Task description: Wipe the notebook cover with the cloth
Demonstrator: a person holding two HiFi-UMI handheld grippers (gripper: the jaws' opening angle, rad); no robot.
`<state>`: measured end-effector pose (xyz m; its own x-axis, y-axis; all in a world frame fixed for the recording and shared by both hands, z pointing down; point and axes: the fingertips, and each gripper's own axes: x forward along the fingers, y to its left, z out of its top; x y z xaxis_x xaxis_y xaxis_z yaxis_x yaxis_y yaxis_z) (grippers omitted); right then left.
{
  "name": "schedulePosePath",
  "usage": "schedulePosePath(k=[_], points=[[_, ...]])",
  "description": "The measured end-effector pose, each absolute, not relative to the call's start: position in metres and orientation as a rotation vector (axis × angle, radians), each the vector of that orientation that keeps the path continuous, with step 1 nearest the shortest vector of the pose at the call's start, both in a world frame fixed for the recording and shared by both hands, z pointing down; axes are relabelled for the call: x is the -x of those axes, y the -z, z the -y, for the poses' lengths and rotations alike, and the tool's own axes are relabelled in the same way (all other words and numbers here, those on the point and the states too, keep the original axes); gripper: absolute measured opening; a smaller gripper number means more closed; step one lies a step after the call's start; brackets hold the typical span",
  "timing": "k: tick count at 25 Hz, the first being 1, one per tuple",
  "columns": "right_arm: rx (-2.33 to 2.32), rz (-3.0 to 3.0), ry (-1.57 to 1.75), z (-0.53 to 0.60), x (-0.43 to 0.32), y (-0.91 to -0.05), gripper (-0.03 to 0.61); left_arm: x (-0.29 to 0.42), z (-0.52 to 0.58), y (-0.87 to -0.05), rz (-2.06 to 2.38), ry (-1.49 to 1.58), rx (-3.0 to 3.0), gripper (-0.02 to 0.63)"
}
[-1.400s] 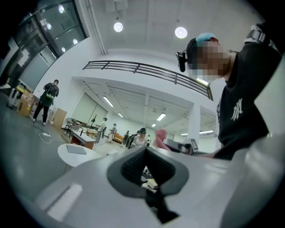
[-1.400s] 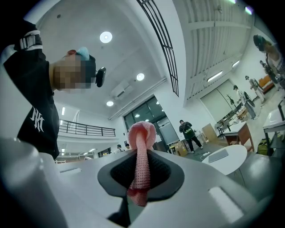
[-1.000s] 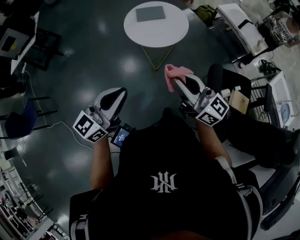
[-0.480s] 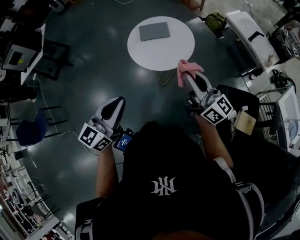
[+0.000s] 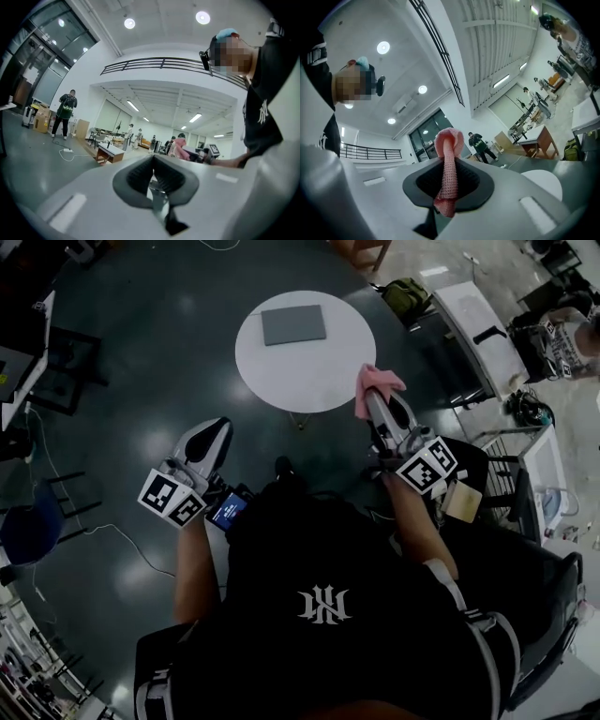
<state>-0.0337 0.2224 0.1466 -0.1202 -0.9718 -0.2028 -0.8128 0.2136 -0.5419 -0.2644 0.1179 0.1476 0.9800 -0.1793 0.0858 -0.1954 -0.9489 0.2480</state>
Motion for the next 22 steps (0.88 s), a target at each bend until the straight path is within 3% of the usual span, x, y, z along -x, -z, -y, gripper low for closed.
schedulePosePath(k=[10, 22], points=[[1.869, -1.932, 0.353, -0.12, 0.002, -0.144, 0.038, 0.211, 0.019, -0.209, 0.129, -0.245, -2.798, 0.003], [1.85, -1.999, 0.43, -0.066, -0.083, -0.182, 0.038, 0.12, 0.078, -0.257, 0.207, -0.457, -2.739, 0.005]])
